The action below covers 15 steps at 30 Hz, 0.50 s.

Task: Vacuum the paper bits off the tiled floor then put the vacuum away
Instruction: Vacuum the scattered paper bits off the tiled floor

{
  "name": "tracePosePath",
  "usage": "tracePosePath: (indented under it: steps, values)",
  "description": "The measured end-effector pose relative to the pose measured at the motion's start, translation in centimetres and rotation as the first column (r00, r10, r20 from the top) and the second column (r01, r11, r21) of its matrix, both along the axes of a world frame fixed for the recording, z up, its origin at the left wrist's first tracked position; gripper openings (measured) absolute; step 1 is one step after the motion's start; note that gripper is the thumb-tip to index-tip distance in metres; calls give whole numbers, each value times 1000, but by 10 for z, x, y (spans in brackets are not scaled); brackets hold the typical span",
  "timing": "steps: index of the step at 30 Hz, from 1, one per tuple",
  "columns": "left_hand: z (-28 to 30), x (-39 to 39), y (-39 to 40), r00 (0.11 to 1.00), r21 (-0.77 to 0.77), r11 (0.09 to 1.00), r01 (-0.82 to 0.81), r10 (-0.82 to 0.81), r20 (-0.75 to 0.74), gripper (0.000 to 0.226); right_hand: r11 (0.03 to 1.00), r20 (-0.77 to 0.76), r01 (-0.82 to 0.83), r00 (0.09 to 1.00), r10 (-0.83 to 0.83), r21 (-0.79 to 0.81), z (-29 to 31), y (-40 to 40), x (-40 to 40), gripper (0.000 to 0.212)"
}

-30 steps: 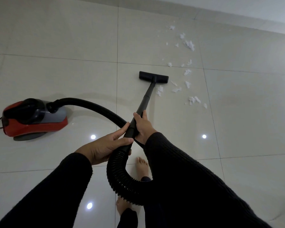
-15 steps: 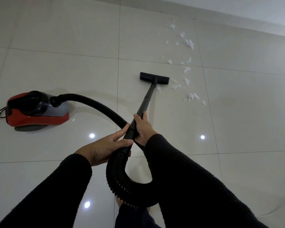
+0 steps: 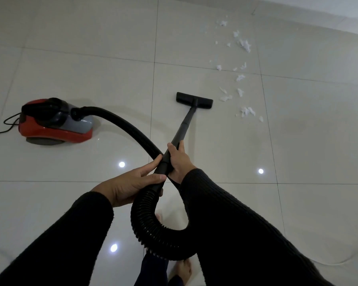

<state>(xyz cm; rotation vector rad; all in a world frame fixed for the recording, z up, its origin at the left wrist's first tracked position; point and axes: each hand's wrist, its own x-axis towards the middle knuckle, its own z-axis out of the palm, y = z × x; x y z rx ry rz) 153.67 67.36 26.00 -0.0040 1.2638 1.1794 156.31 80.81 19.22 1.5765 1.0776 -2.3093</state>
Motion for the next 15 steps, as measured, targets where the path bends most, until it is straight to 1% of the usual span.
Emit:
tracePosePath:
  steps: [3,7,9,11,12,15]
  values:
    - [-2,19,-5,1000,-1,1000,14,-14,-5,75,1000,0,-13,1000,13,-3,0,-5,18,60]
    - [0,45,-6,1000,-9,1000,12,-12,-2,71,1000,-13,-10,1000,9,-14,2,-6,45,59]
    - [-2,54,-4,1000,-1,1000,20,-20,5,81,1000,-15,-12,1000,11,-14,3,-3,56,58]
    - [-5,62,0,999,19,999,34,-35,17,99,1000,-19,-17,1000,17,-16,2,3,66,58]
    - [-8,67,4,999,22,999,44,-45,14,101,1000,-20,-24,1000,24,-15,0,7,71,59]
    - [-17,80,17,1000,16,999,28,-29,5,87,999,-18,-27,999,27,-17,-9,22,83,63]
